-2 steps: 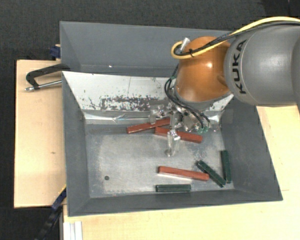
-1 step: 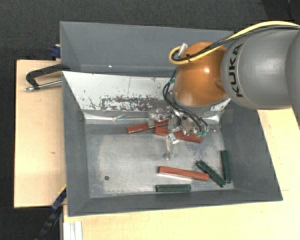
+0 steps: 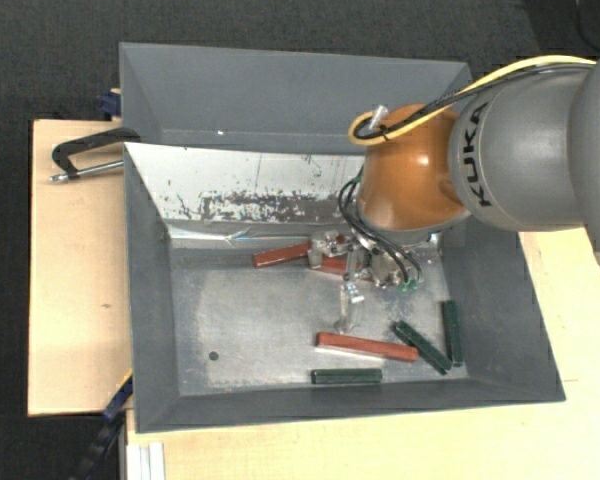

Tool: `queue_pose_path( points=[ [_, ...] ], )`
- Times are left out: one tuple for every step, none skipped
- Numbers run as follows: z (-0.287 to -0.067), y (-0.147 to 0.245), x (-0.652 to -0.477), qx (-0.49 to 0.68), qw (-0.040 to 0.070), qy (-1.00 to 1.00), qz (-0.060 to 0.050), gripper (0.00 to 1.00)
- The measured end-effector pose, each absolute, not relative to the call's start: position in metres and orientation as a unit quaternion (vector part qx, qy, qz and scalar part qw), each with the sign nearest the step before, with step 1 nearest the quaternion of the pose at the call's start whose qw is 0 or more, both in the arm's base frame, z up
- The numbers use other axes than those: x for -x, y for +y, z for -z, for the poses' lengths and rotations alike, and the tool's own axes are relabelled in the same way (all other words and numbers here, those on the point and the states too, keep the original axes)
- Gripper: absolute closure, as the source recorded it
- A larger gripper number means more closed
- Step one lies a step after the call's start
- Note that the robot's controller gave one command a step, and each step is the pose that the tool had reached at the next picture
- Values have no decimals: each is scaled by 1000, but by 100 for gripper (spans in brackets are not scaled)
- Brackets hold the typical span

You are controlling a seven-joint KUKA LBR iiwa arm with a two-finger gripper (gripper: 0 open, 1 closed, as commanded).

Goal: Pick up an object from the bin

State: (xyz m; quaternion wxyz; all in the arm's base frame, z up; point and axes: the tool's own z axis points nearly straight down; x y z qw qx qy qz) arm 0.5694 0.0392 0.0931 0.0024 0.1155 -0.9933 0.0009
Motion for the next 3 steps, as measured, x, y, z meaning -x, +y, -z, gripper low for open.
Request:
queue_pose_path(
  points=[
    [-102,24,-552,-157,-1,-988,2,0],
    [-114,-5,-549,-167,-2,-986,0,0],
    [-119,-5,-516,-173,-1,-985,0,0]
  ],
)
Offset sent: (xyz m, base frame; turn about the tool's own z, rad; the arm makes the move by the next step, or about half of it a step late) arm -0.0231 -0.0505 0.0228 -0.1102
